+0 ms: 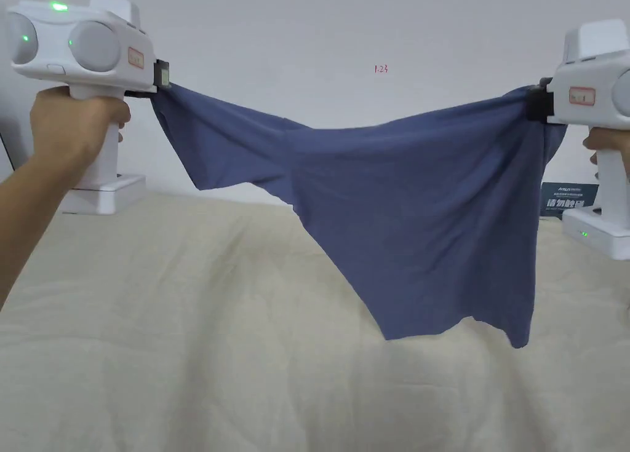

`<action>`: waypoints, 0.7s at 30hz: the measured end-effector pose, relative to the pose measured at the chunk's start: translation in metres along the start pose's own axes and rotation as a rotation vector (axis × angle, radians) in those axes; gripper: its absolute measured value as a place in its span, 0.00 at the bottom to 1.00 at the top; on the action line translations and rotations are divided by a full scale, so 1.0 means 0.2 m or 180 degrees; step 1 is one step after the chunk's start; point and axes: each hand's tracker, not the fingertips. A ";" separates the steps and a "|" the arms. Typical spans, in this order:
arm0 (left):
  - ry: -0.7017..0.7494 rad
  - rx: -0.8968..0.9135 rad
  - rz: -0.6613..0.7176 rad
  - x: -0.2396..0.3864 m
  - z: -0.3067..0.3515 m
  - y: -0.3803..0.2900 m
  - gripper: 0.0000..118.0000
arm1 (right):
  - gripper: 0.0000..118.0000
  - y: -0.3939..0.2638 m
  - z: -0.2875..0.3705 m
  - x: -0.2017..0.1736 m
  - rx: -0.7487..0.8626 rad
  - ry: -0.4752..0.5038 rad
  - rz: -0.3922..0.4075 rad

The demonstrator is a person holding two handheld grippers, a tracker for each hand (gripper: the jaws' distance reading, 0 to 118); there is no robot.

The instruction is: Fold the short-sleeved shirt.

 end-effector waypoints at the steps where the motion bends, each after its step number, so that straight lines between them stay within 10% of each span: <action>1: -0.0004 -0.0049 -0.0014 0.01 -0.01 -0.05 0.00 | 0.03 -0.06 -0.01 -0.02 -0.0041 0.0009 -0.0001; 21: -0.0469 -0.0901 0.0142 0.23 -0.03 -1.00 0.00 | 0.03 -1.00 0.05 -0.22 -0.0856 0.0351 -0.0812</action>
